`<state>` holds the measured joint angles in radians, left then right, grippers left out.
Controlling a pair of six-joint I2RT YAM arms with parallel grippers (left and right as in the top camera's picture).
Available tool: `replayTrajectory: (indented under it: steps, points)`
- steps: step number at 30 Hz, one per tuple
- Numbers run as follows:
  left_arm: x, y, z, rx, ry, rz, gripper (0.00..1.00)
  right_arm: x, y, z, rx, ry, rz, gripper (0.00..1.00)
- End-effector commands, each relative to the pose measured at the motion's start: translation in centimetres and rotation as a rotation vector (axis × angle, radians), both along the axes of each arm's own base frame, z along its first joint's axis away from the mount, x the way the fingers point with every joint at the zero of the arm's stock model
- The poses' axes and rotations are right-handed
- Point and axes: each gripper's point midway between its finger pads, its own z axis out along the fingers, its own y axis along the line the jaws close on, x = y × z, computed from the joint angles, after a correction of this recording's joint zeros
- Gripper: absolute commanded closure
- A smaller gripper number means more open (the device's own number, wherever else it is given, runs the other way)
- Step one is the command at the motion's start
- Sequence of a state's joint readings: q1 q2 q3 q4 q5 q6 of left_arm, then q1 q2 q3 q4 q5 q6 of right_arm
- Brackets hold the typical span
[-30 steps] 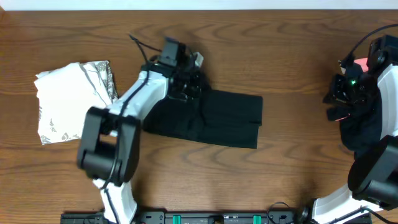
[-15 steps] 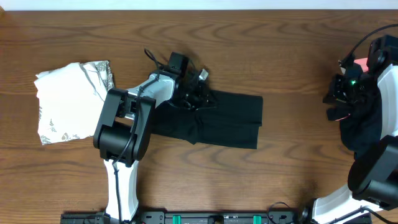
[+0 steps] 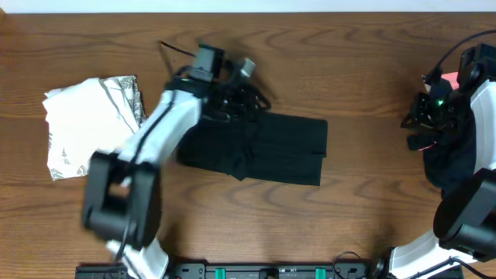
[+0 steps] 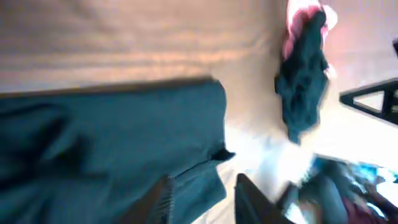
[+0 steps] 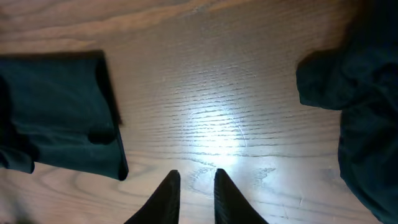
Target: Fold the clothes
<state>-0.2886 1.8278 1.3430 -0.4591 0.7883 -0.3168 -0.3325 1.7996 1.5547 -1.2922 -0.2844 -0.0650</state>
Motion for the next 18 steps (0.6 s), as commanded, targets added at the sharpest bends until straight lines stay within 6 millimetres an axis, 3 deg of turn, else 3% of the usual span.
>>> replayTrajectory:
  steps: [1,4,13,18]
  points:
    - [1.9,6.4,-0.2,0.282,-0.087,0.190,0.60,-0.1,0.2,0.6,0.003,-0.019,-0.003,0.81]
    - [1.0,9.5,-1.5,0.396,-0.032,0.231,0.60,-0.1,0.2,0.4,0.007,-0.018,-0.004,0.81]
    - [-1.0,13.3,-6.5,0.410,0.210,0.324,0.60,-0.6,0.4,-0.5,0.014,0.004,-0.004,0.81]
    - [-1.5,18.8,-8.3,0.625,0.228,0.432,0.59,-0.9,0.6,-1.3,0.021,0.016,-0.004,0.81]
